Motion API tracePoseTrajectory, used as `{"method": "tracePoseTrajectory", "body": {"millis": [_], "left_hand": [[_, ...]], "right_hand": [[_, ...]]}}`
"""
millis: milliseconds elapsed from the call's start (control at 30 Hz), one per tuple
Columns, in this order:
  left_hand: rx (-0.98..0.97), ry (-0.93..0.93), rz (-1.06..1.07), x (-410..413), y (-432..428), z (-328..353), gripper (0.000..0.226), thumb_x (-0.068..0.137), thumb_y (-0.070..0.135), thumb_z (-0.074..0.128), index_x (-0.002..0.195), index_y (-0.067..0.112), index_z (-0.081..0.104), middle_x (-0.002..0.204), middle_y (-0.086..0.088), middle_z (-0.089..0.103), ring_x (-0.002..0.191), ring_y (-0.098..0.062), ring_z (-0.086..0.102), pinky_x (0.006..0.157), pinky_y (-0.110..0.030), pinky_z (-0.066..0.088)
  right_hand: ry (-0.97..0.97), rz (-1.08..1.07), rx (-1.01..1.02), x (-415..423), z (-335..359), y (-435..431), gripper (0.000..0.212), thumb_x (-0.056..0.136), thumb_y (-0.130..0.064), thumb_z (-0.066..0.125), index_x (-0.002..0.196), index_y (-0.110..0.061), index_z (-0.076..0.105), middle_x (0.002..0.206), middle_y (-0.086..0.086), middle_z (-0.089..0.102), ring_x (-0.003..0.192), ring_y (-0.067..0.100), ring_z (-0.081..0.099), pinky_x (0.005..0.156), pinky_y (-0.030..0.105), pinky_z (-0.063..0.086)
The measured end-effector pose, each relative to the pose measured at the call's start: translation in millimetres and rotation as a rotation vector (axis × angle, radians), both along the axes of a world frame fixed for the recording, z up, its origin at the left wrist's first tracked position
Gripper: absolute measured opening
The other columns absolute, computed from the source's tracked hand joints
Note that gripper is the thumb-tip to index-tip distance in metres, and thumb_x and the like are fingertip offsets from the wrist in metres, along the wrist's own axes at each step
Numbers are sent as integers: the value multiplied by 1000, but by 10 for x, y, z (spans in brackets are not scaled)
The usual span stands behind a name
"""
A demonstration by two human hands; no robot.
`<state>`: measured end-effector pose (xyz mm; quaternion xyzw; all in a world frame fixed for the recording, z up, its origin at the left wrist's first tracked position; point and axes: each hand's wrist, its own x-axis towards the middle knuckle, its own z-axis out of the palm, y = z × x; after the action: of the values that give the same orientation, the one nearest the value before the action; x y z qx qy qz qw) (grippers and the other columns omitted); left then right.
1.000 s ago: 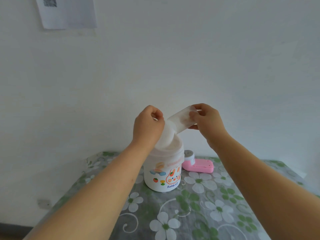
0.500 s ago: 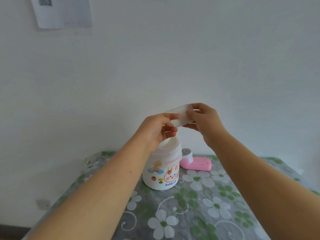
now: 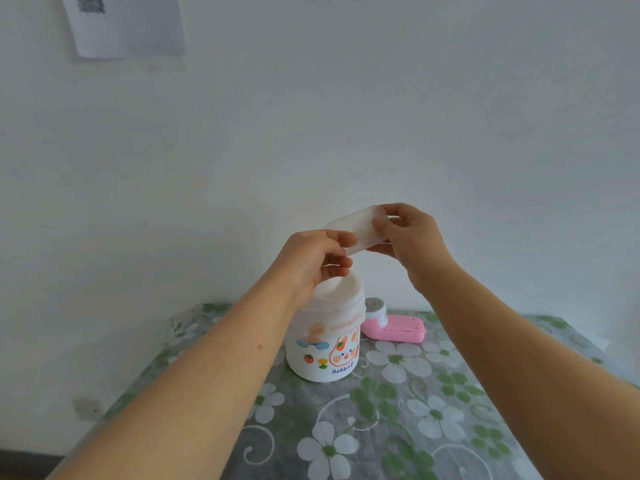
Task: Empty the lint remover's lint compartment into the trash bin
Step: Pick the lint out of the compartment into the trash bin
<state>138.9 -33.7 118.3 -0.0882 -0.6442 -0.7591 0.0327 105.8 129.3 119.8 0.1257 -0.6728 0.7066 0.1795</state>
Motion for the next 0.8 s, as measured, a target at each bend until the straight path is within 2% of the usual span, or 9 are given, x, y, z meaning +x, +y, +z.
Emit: {"method": "tracePoseTrajectory", "body": {"millis": [100, 200, 367, 500, 633, 800], "left_hand": [[37, 20, 42, -28, -40, -5, 25, 81, -13, 49, 79, 1, 68, 74, -7, 65, 57, -17, 60, 52, -23, 52], [-8, 33, 54, -42, -87, -7, 22, 80, -13, 52, 74, 2, 67, 68, -8, 63, 54, -17, 60, 52, -24, 53], [-197, 27, 188, -74, -99, -43, 17, 79, -8, 58, 86, 1, 70, 72, -12, 63, 54, -19, 59, 51, -25, 55], [-183, -7, 158, -71, -60, -63, 22, 80, 6, 66, 101, 11, 71, 72, -5, 59, 44, -15, 51, 40, -21, 42], [-149, -41, 170, -85, -26, -73, 17, 78, 16, 72, 94, 11, 74, 62, 0, 49, 40, -12, 39, 37, -18, 29], [-180, -22, 169, -91, -7, -82, 8, 78, 14, 74, 86, 11, 74, 58, 1, 43, 38, -11, 33, 36, -16, 24]], "right_hand": [[11, -34, 5, -20, -24, 31, 17, 95, -5, 56, 109, -5, 67, 102, 19, 73, 85, 25, 74, 68, 25, 62], [-12, -42, -33, -33, -52, 76, 20, 95, -4, 57, 112, -3, 66, 103, 19, 73, 89, 26, 74, 65, 23, 61], [-18, -34, -43, -31, -79, 86, 20, 95, -4, 57, 112, -2, 66, 103, 19, 73, 87, 26, 74, 64, 22, 61], [-19, 3, -43, -2, -82, 50, 19, 95, -6, 58, 113, -3, 66, 103, 18, 73, 89, 26, 74, 65, 22, 60], [-6, 47, -32, 20, -79, 29, 18, 95, -6, 58, 110, -4, 67, 99, 16, 75, 85, 23, 74, 68, 23, 61], [0, 73, -30, 26, -71, 17, 15, 94, -5, 59, 105, -7, 69, 91, 9, 76, 80, 19, 75, 68, 24, 61]]}}
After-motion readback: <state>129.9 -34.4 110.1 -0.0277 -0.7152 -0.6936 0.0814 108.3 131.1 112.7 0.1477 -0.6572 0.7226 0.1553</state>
